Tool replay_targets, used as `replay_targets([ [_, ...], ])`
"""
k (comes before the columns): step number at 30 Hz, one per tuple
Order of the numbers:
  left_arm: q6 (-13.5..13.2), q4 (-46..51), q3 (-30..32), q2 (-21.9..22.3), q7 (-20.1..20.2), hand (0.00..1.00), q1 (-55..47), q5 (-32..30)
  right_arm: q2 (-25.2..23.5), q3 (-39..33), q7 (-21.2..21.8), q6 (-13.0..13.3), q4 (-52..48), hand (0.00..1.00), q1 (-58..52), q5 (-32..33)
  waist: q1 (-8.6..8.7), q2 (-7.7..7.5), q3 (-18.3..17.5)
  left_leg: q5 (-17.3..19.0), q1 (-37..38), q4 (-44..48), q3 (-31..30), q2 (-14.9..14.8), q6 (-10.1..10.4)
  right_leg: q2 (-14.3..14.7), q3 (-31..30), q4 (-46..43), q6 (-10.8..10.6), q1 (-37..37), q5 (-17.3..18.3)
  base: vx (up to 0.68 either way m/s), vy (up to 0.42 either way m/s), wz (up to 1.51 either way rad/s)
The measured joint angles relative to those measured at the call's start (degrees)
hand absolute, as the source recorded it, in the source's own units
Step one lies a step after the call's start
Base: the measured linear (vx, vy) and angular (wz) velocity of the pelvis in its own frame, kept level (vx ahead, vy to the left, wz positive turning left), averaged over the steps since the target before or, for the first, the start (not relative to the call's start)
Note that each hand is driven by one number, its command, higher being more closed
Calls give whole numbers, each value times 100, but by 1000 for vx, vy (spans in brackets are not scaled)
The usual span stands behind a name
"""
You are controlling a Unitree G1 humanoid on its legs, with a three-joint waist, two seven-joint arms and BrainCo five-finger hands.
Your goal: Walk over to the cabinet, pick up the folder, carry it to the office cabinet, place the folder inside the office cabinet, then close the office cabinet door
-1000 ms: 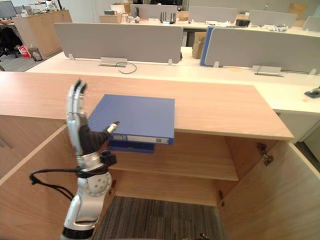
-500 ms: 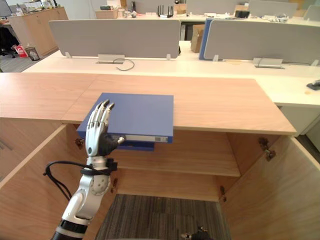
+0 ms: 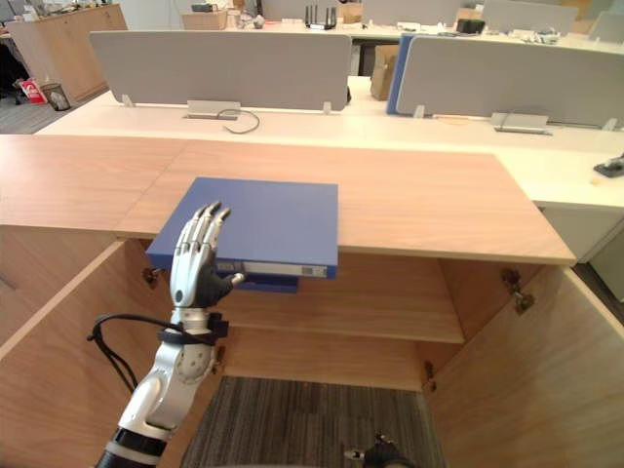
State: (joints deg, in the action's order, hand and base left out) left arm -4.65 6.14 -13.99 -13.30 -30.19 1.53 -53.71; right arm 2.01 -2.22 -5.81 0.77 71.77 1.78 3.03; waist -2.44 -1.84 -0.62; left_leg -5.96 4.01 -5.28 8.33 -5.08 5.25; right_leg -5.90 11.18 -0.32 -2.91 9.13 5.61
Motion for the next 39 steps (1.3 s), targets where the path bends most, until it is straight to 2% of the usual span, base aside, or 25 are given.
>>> replay_targets([
  [8, -39, -499, -221, -201, 77, 0, 52, -373, -6, 10, 0, 5, 0, 0, 34, 0, 124, -22, 9, 0, -4, 6, -5, 2, 0, -2, 1, 9, -26, -3, -16, 0, 0, 0],
  [29, 20, -926, -415, -1038, 82, 0, 1220, -830, 3, -59, 28, 48, 8, 0, 146, -1, 235, -15, 1, -25, -81, 27, 10, 20, -28, 0, -33, 173, -23, -34, -172, -1, 2, 0],
  [39, 154, -1706, -400, -1045, 193, 0, 1296, -874, 9, -58, 62, 55, 4, 0, 147, 1, 270, -12, 5, -29, -81, 26, 9, 24, -33, -1, -42, 192, -23, -34, -189, -2, 3, 0],
])
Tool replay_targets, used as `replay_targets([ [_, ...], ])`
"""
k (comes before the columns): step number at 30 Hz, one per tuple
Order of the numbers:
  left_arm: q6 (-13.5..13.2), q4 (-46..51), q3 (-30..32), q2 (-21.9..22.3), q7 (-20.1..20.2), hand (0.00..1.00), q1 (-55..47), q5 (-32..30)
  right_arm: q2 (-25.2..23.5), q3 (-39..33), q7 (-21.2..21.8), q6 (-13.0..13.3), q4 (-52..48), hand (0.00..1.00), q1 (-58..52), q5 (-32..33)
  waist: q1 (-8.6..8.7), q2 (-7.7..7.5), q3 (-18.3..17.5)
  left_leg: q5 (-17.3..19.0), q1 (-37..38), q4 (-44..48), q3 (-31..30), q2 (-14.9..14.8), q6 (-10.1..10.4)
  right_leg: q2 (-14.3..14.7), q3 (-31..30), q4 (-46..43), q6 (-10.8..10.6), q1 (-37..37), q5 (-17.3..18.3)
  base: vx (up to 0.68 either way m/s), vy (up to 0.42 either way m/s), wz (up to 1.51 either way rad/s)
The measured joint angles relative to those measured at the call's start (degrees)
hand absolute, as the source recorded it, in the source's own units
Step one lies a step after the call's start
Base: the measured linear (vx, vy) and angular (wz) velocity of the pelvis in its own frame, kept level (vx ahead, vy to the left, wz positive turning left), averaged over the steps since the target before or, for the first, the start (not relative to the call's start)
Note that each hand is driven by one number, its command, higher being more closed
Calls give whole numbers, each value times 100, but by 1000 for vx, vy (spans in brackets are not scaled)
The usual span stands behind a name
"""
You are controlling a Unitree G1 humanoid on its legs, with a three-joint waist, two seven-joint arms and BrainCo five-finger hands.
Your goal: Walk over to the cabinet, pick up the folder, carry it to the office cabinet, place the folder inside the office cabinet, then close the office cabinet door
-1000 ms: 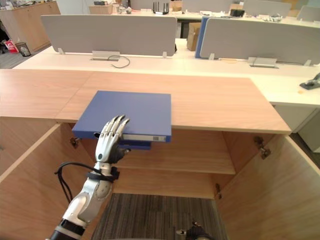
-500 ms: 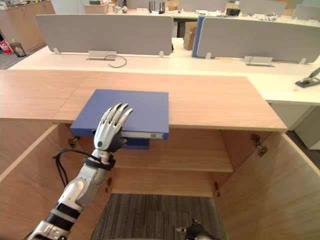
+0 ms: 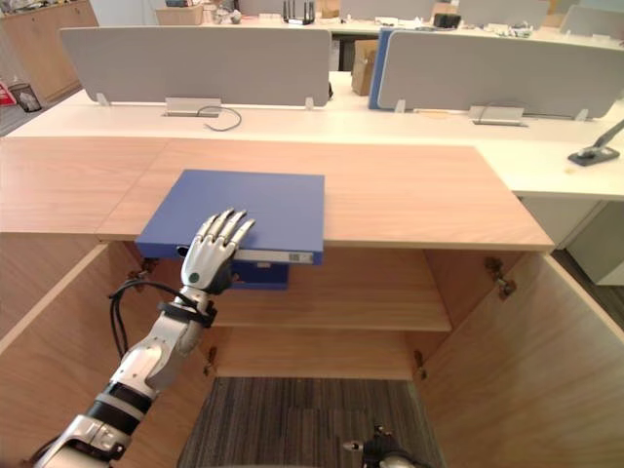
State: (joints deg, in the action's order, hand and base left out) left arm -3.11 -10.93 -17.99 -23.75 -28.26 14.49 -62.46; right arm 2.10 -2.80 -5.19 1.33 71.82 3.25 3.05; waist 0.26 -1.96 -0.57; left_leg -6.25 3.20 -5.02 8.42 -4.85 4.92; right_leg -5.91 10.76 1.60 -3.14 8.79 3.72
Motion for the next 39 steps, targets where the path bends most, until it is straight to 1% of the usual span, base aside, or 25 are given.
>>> replay_targets([
  [2, 32, -129, 44, 27, 6, 0, -1, 4, 0, 1, 1, 0, -4, 0, 2, 0, 1, 1, 1, 0, 0, 0, 0, 0, 0, 0, -1, 2, 0, 0, 0, 0, 0, 0],
  [4, 56, -215, 221, 139, 5, 0, -3, 16, 4, 1, 0, 0, -4, 0, 0, 0, 7, 0, 4, 0, 0, 0, 0, 1, 0, 0, -3, 6, -1, 0, 0, 0, 0, 0],
  [5, 87, -264, 289, 168, 3, 100, -2, 25, 4, 3, 0, 0, -5, 0, 1, -1, 13, 1, 4, 1, 0, 0, -1, 2, 0, -1, -4, 11, -1, 0, 0, 0, 0, 0],
  [10, 98, -304, 612, 342, -101, 100, 83, 184, 8, 4, 3, 0, -7, 0, 6, -1, 30, 9, 1, 1, 0, 0, -2, 4, 1, -3, -14, 37, -6, 0, -4, 0, 0, 0],
  [12, 101, -316, 702, 339, -140, 100, 127, 214, 8, 6, 4, 0, -7, 0, 15, -1, 45, 15, -1, 1, 1, 1, -2, 5, 1, -3, -17, 44, -11, 0, -7, -7, 15, -1],
  [19, 131, -334, 737, 341, -382, 100, 126, 216, 21, 9, 4, 1, -9, 0, 94, -1, 76, 23, 9, 2, 1, 1, -2, 9, 2, -4, -83, 156, -7, 8, -97, -9, 30, -5],
  [26, 144, -356, 768, 346, -397, 100, 171, 224, 33, 9, 1, 1, -10, 0, 110, 0, 104, 35, 7, 2, 10, 1, -14, 15, 2, -10, -90, 163, -10, 10, -113, -14, 24, -1],
  [28, 164, -340, 793, 464, -397, 100, 172, 232, 55, 10, -2, 1, -10, 0, 109, 1, 102, 47, 7, 2, 13, 1, -32, 22, 2, -15, -90, 163, -12, 14, -113, 0, 0, 0],
  [30, 229, -53, 856, 682, -377, 100, 76, 263, 62, 10, -6, 1, -11, 0, 109, 1, 82, 58, 14, 2, 12, 1, -57, 30, 2, -22, -89, 164, -12, 14, -113, 0, 0, 0],
  [31, 292, 577, 961, 964, -301, 100, -208, 438, 62, 9, -40, 2, -16, 0, 102, 14, 85, 85, 32, 6, 9, 0, -145, 35, 3, -30, -89, 167, -12, 13, -113, 0, 0, 0],
  [32, 296, 881, 981, 1086, -275, 100, -359, 597, 62, 7, -79, 2, -17, 0, 93, 43, 84, 102, 42, 10, 6, 0, -184, 37, 7, -33, -89, 168, -12, 12, -113, 0, 0, 0],
  [33, 293, 1383, 1004, 1288, -257, 100, -624, 864, 63, 1, -125, 3, -15, 0, 67, 65, 68, 126, 57, 11, 4, 1, -190, 38, 8, -40, -129, 143, -26, 11, -121, 23, 24, -7],
  [34, 266, 2060, 998, 1563, -254, 100, -1009, 1252, 52, -6, -166, 5, -15, 0, 5, 227, 25, 150, 57, 11, 4, 2, -194, 35, 8, -43, -158, 142, -29, 1, -123, 26, 24, -8],
  [35, 158, 2598, 969, 1792, -248, 100, -1357, 1751, 53, -24, -189, 29, -35, 0, -61, 461, -7, 172, 44, 10, 6, 2, -195, 27, 8, -40, -167, 138, -32, 6, -125, 15, 17, -7],
  [36, 44, 2925, 948, 1896, -206, 100, -1594, 2228, 62, -44, -215, 69, -36, 0, -80, 659, -20, 187, 35, 11, 25, 2, -193, 12, 8, -29, -173, 123, -33, 15, -125, 0, 0, 0],
  [37, -22, 3088, 936, 1930, -161, 100, -1723, 2517, 61, -46, -234, 97, -37, 0, -97, 768, -40, 192, 31, 10, 48, 3, -188, -2, 8, -20, -182, 111, -32, 28, -125, -17, 0, -7],
  [39, -330, 3474, 1001, 1943, 109, 100, -2121, 3903, 41, -43, -291, 192, -381, 0, -309, 1098, -141, 238, -10, 14, 110, 1, -146, -60, 12, 21, -254, 53, -32, 40, -123, -53, -2, -10],
])
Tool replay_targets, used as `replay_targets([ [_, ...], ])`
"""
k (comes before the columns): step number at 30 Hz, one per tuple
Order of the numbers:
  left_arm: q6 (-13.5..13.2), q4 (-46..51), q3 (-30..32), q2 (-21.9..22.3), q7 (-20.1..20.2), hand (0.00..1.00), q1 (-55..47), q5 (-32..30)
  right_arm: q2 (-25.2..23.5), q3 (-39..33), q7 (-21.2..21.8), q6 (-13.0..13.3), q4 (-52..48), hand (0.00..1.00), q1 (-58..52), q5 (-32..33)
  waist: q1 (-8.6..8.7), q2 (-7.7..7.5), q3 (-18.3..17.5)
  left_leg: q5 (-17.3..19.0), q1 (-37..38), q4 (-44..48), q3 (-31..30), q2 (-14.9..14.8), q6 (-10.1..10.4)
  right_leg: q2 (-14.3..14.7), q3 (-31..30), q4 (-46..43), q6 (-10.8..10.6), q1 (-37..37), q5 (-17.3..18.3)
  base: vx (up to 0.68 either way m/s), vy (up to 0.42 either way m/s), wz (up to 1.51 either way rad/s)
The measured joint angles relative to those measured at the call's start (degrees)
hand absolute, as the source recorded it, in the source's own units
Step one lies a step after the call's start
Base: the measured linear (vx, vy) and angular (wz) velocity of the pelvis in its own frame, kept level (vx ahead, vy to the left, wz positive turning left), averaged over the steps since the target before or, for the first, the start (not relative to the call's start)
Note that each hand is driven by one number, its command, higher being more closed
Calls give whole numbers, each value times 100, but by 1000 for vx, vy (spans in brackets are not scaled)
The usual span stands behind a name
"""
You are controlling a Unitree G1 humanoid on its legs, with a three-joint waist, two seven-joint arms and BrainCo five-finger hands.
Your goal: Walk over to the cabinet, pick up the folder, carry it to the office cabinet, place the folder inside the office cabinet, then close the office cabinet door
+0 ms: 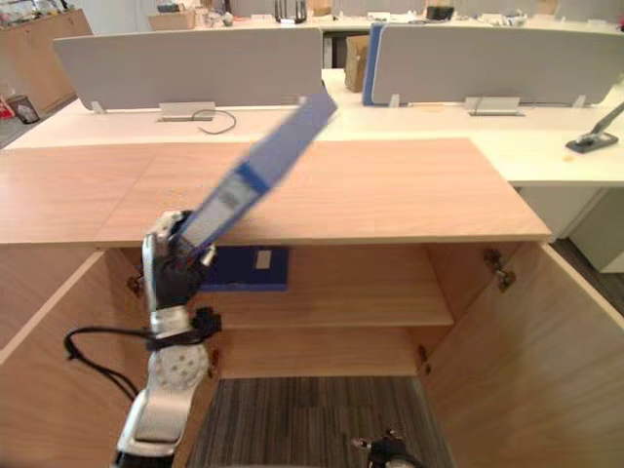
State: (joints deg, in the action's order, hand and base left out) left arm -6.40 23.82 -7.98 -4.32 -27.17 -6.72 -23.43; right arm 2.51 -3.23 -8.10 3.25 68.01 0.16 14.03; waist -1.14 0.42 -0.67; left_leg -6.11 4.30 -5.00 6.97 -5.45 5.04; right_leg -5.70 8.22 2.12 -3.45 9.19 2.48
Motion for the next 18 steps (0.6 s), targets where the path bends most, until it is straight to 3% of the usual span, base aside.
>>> replay_targets([
  [1, -125, 73, 80, 9, 130, 100, -106, 538, -1, 2, 0, 27, -160, 0, -53, 82, -4, 27, -7, 5, -2, -1, 2, -13, 6, 11, -9, -13, 0, -12, 1, -80, 3, -10],
  [2, -353, 231, 341, 35, 455, 100, -380, 1980, -8, 31, 5, 57, -662, 0, -189, 212, 3, 77, 0, 12, 7, -3, 8, -38, 13, 31, -39, -71, -3, -38, 4, -92, 6, -7],
  [4, -456, 474, 692, 136, 687, 100, -738, 3231, -36, 62, 8, 88, -1343, 0, -368, 285, 4, 80, -5, 17, 39, -10, 20, -61, 11, 48, -67, -117, -10, -45, 13, -118, 7, -7],
  [8, -718, 876, 1223, 304, 872, 100, -1212, 4656, -67, 100, 8, 224, -2843, 0, -651, 299, -38, 51, -14, 37, -24, -29, 0, -78, 7, 60, -67, -163, -34, -139, 90, -82, 10, 1],
  [12, -908, 1234, 1298, 431, 949, 100, -1394, 5102, -187, 99, 12, 343, -3988, 0, -834, 309, -98, 21, -36, -56, -117, -22, -27, -76, 28, 61, -56, -177, -44, -222, 44, -19, 8, 2],
  [18, -918, 1255, 1245, 569, 1223, 100, -1394, 5251, -338, 184, 142, 420, -5773, 0, -985, 699, -102, -1, -42, -66, -117, -1, -39, -78, 46, 68, -53, -208, -33, -224, 21, 32, 1, 0],
])
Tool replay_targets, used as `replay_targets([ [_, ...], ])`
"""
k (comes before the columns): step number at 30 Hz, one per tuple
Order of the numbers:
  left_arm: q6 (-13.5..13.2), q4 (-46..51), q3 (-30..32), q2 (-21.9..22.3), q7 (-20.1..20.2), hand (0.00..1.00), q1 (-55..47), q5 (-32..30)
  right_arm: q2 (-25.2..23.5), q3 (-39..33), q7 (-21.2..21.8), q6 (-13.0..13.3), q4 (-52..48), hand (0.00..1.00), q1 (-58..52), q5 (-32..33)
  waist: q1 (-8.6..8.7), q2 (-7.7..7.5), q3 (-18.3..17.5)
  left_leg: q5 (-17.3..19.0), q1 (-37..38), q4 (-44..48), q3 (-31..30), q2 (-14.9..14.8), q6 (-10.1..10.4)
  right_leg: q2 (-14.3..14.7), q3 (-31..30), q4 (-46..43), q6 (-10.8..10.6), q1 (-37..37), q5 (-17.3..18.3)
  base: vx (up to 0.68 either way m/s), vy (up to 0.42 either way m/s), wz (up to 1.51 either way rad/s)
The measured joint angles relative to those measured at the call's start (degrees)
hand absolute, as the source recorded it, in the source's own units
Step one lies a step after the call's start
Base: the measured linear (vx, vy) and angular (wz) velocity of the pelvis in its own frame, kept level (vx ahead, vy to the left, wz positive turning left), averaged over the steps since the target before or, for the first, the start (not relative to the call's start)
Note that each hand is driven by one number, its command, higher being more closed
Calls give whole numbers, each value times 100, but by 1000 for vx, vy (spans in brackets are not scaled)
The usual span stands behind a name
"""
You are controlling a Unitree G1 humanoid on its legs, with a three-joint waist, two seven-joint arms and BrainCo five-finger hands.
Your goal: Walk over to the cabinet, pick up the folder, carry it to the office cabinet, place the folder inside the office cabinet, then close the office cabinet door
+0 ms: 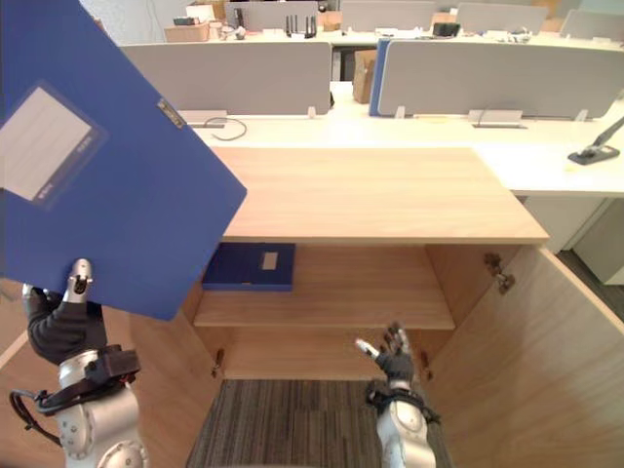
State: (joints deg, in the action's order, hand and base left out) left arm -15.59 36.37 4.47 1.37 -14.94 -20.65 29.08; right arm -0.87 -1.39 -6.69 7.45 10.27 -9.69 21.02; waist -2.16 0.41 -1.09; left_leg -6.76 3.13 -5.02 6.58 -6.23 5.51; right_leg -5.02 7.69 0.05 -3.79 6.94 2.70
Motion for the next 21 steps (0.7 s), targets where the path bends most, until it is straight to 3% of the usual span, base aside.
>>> replay_targets([
  [4, 70, -111, -48, 30, 126, 100, -1, -37, 25, 214, 183, 192, -1387, 0, 112, 31, -9, -43, 9, 11, 0, 0, 1, -9, 5, 11, -6, 1, -1, -5, 1, 0, 0, 0],
  [7, 231, -398, -252, -4, 200, 100, 0, -360, 117, 622, 315, 339, -1666, 0, 592, 93, -19, -100, -29, 18, 0, 0, 2, -9, 4, 11, -14, -3, -1, -15, 3, 0, 0, 0],
  [13, 508, -655, -1264, -352, 658, 100, 55, -1268, 244, 1347, 581, 369, -1479, 0, 2170, 595, -78, -127, -23, 17, -19, 1, 23, -5, 3, 8, -40, -28, 0, -63, 1, 0, 5, -1],
  [21, 504, -654, -1527, -528, 800, 100, 224, -1273, 982, 1409, 575, 404, -502, 0, 3430, 1182, -146, -123, -21, 16, -20, 1, 20, -4, 2, 9, -38, -39, 0, -64, 1, 0, 0, 0],
])
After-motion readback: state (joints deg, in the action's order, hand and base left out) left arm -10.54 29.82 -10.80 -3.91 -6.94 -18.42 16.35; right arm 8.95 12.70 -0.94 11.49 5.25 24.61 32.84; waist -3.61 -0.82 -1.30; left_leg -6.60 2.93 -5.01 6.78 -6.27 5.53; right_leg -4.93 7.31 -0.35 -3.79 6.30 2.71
